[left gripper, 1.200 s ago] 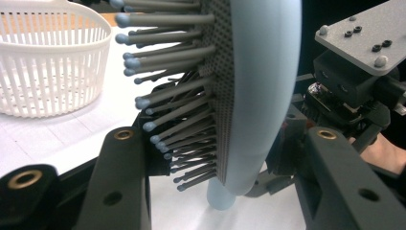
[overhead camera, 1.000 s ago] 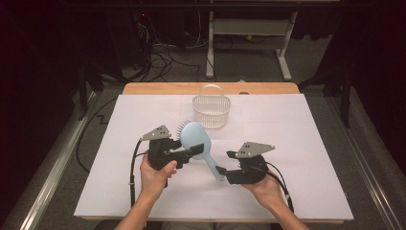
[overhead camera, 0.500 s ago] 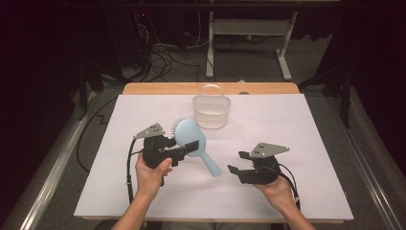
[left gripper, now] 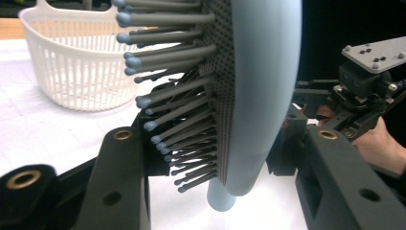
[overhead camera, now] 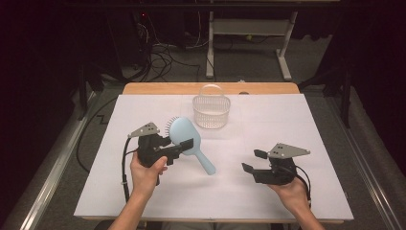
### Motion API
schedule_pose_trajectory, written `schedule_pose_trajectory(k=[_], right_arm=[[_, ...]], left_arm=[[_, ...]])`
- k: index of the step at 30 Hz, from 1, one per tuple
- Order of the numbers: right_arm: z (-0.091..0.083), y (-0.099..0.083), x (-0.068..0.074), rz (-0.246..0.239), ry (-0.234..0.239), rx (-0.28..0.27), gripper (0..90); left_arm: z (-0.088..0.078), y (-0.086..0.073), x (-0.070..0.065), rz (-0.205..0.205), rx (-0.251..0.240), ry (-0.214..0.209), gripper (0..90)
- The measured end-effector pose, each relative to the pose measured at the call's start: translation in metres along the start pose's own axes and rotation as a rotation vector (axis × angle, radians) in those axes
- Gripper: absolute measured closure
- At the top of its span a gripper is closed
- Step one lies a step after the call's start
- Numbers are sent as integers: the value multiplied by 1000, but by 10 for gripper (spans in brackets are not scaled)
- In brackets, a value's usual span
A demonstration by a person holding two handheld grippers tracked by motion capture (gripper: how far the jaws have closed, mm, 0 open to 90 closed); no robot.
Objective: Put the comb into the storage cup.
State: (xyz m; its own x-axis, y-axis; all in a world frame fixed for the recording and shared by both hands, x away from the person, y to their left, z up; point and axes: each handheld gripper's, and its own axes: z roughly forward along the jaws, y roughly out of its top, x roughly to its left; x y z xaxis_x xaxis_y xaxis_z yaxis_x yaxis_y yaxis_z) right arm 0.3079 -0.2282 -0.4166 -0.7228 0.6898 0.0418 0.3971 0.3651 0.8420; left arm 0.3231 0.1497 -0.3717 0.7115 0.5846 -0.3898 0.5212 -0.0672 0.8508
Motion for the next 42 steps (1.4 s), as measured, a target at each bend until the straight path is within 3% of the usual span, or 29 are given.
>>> schedule_pose_trajectory(k=[19,21,27,42], right_arm=[[-25,-25,-24,76,-38,-61,301],[-29,-31,-26,90,-24,-75,301],[-35,-44,-33,118,-44,-72,299],[-53,-72,-45,174,-74,-125,266]], left_arm=[[-14,0,9,-21,-26,23,534],[-16,0,10,-26,-29,27,534],[-21,1,14,-41,-40,25,534],[-27,11,18,-51,-51,40,533]])
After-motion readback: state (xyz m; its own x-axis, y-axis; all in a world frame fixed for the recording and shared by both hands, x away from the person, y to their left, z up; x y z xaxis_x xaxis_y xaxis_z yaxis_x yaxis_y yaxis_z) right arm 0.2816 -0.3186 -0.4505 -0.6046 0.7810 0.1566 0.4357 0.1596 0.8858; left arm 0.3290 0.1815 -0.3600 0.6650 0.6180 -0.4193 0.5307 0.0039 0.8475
